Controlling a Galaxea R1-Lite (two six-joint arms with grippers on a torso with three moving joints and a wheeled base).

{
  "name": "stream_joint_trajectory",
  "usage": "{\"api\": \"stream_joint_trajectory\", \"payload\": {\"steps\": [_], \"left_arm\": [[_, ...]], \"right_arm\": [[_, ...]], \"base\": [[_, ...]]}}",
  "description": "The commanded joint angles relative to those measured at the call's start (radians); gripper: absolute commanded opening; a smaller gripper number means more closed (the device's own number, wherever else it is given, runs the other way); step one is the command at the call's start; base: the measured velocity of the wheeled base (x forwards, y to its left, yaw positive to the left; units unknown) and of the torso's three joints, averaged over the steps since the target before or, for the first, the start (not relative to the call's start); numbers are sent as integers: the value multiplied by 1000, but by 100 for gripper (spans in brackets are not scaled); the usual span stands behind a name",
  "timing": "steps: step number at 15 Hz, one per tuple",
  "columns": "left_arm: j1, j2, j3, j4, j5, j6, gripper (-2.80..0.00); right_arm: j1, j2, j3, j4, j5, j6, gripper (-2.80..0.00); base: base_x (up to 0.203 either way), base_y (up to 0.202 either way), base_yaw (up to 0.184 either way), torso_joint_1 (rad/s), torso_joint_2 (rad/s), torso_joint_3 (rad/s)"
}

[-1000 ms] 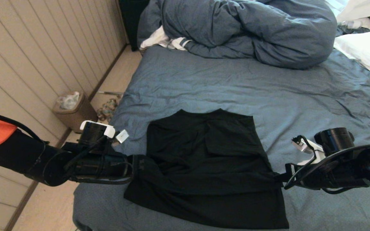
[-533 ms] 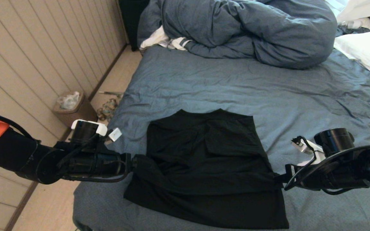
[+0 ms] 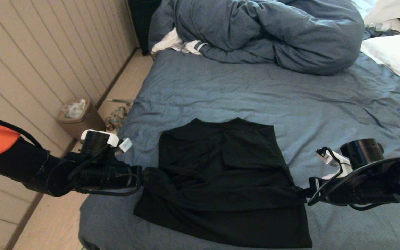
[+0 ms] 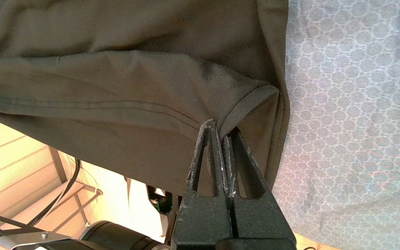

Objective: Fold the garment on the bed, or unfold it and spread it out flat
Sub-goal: Fold the black T-shirt

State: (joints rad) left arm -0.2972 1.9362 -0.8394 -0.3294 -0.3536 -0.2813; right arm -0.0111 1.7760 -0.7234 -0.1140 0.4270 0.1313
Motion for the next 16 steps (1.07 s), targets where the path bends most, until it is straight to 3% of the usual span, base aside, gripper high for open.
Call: {"api": "stream_joint_trajectory", "payload": {"steps": [1,5,6,7,16], "left_arm": [[2,-3,-3,-2,-2,-3,0],[7,-17,-5,0,18,-1,0],[7,-16,-6,0,18,-1,-54],[6,-13,-6,0,18,5,-280],[6,-2,5,-5,18,24,-280]], "right_arm": [[0,0,-1,-1,2,1,-280],[0,1,0,-1,2,1,-280],[0,0,0,-1,2,1,-280],[0,0,-1,-1,3,1,-280],[-3,-11,2,-1,4,1,-280]], "base": [[0,0,0,0,0,0],[0,0,0,0,0,0],[0,0,0,0,0,0],[0,0,0,0,0,0],[0,0,0,0,0,0]]}}
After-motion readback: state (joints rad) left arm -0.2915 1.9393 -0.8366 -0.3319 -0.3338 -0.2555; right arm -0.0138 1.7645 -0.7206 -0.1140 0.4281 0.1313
